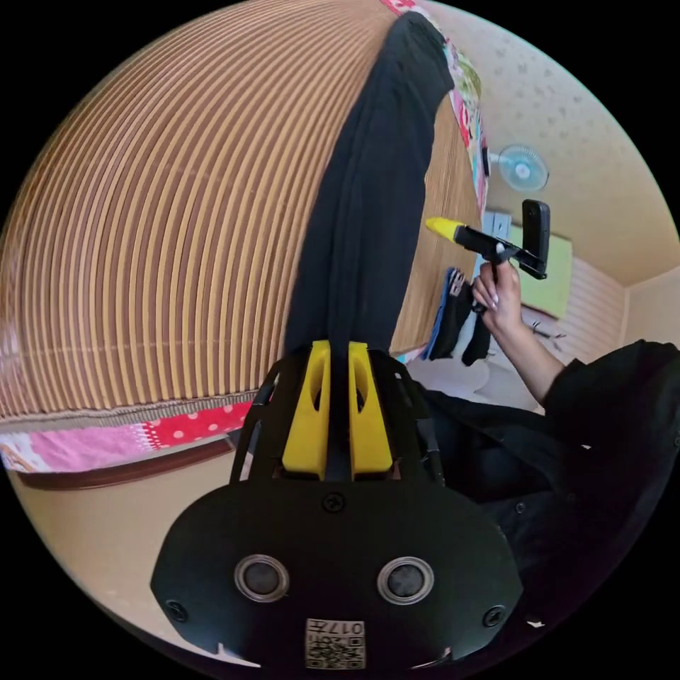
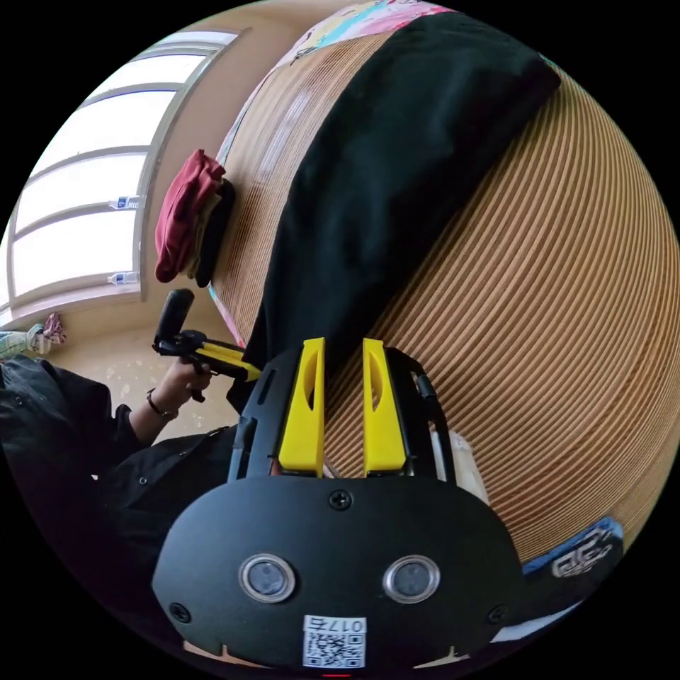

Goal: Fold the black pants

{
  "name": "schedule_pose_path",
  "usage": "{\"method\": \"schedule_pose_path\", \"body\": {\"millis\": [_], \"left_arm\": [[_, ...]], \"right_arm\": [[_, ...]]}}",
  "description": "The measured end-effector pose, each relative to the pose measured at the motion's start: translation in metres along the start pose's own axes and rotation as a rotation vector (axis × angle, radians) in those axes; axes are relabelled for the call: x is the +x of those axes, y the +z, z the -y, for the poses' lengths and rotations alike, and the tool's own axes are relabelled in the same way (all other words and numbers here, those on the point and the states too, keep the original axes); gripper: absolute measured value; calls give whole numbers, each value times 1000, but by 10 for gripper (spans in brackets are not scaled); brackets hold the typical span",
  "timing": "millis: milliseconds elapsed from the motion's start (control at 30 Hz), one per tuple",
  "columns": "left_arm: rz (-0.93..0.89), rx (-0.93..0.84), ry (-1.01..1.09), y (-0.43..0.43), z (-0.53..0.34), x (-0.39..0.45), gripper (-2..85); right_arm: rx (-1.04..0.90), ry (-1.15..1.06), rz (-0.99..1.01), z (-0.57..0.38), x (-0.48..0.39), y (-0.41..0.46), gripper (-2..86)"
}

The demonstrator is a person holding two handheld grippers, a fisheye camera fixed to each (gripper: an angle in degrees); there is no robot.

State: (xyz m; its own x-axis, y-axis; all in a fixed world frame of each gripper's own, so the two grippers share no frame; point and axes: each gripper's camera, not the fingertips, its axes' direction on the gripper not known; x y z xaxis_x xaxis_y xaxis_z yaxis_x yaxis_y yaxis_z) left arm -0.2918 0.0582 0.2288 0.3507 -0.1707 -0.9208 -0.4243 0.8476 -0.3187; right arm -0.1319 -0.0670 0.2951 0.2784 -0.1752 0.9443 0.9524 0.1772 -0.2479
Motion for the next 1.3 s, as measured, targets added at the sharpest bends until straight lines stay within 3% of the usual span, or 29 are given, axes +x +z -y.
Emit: {"method": "schedule_pose_path", "body": {"millis": [300,467,533,667,867,933,1033,1167,1300], "left_arm": [[22,-198,151,-4,23,31,47],[1,-242,226,-22,21,48,42],[-85,-246,309,-33,19,56,41],[-314,-142,431,-67,9,51,39],[-126,-125,246,-25,2,9,43],[-144,-84,224,-30,0,3,54],[-193,50,222,-70,2,6,95],[-441,231,179,-111,52,-11,161],[-389,272,176,-120,146,-13,180]], "right_arm": [[-48,70,-131,-36,-38,66,73],[50,134,49,-67,-36,52,33],[127,150,170,-84,-32,33,25],[235,158,177,-114,-34,12,21],[149,217,112,-119,2,87,31],[183,225,235,-123,19,88,43],[278,244,218,-141,34,64,73],[377,304,230,-147,78,35,125],[434,310,407,-113,147,22,163]]}}
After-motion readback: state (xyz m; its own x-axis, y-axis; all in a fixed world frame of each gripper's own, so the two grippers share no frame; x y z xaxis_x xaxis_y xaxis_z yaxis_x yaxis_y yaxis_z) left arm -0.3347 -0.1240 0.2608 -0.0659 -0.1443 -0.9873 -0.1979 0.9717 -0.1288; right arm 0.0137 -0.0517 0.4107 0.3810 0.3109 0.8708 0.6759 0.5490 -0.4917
